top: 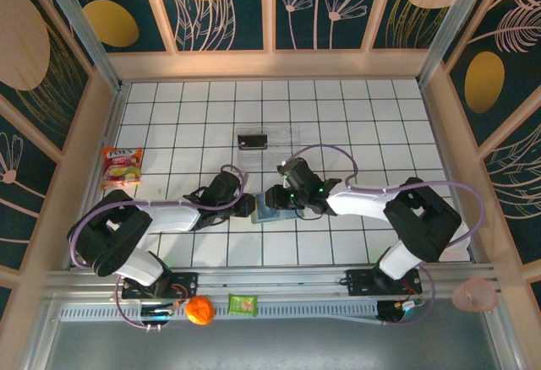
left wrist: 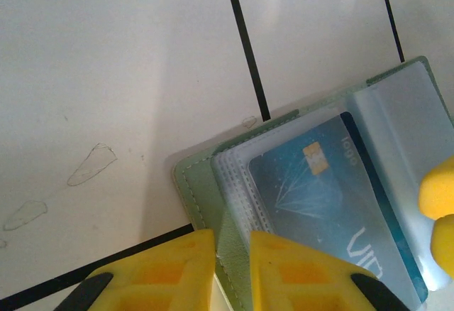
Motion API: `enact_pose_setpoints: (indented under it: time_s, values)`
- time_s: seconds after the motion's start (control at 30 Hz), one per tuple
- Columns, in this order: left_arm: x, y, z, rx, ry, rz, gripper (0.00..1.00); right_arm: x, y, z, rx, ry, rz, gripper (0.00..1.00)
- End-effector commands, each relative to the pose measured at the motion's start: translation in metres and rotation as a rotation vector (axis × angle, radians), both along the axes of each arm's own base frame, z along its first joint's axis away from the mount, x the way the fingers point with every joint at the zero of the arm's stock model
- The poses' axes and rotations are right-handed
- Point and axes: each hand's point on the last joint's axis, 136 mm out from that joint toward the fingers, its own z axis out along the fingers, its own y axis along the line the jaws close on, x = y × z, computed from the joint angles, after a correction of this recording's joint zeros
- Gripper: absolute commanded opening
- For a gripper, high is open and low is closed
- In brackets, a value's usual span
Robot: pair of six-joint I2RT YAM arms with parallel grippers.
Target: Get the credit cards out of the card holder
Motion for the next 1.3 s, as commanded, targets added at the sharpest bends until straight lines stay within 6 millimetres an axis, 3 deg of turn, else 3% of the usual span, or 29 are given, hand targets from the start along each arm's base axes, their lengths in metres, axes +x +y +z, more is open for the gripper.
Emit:
enact_pose_setpoints:
  time_s: [0.0, 0.5, 0.67, 0.9, 1.07, 1.27]
  values:
    - [-0.004, 0.006, -0.01, 0.049, 0.01, -0.009, 0.21, -0.003, 0.0, -0.009, -0.008, 0.032, -0.005, 0.3]
    - [0.0, 0.005, -0.01, 0.062, -0.009, -0.017, 0.19, -0.009, 0.003, -0.021, -0.052, 0.053, 0.02, 0.3]
    - [0.001, 0.004, -0.01, 0.067, -0.012, -0.021, 0.17, -0.01, -0.012, -0.035, -0.166, 0.048, -0.024, 0.29]
    - [0.002, 0.005, -0.014, 0.078, -0.008, -0.023, 0.15, -0.003, -0.034, -0.033, -0.313, -0.046, -0.099, 0.29]
    - [0.003, 0.005, -0.013, 0.089, -0.015, -0.024, 0.14, 0.0, -0.033, -0.023, -0.313, -0.09, -0.113, 0.31]
    - [0.008, 0.003, 0.005, 0.068, -0.054, -0.02, 0.19, 0.004, -0.018, 0.02, -0.191, -0.211, -0.075, 0.39]
